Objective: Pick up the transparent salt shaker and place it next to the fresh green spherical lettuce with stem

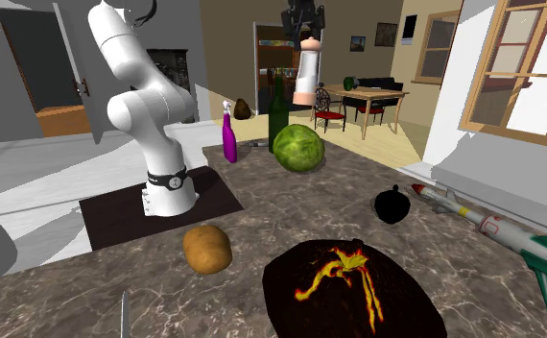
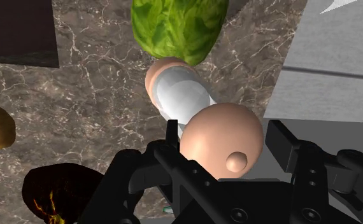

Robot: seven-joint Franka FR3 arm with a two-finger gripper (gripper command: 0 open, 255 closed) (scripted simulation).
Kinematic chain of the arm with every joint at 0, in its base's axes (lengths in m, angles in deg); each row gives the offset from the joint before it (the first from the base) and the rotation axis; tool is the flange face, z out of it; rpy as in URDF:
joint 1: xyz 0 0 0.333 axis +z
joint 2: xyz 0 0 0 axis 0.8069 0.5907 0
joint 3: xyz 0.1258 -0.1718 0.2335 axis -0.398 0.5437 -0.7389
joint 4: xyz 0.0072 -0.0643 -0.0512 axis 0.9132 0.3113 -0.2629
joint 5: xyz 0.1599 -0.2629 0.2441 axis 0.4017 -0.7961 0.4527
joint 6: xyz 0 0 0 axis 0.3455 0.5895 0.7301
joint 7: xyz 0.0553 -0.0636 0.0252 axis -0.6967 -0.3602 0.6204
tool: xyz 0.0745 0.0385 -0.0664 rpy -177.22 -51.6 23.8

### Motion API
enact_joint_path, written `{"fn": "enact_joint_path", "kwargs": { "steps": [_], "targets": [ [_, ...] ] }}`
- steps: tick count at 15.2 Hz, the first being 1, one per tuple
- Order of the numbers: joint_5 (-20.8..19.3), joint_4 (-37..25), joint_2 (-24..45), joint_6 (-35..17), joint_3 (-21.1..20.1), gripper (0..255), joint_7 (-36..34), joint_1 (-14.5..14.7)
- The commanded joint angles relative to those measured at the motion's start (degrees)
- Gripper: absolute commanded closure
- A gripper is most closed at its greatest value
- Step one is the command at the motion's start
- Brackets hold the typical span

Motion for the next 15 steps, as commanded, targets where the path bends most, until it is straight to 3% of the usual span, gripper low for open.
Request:
{"fn": "enact_joint_path", "kwargs": {
  "steps": [1, 9, 12, 15],
  "targets": [
    [0.1, -1.7, 1.3, -0.3, -3.0, 255, -3.4, 0.2],
    [-2.9, -11.3, 9.8, -1.1, -16.3, 255, -16.9, -0.9],
    [-6.5, -16.1, 15.0, -1.2, -22.8, 255, -23.1, -2.1],
    [-13.2, -21.7, 22.6, -0.9, -31.3, 255, -30.9, -3.5]
  ]
}}
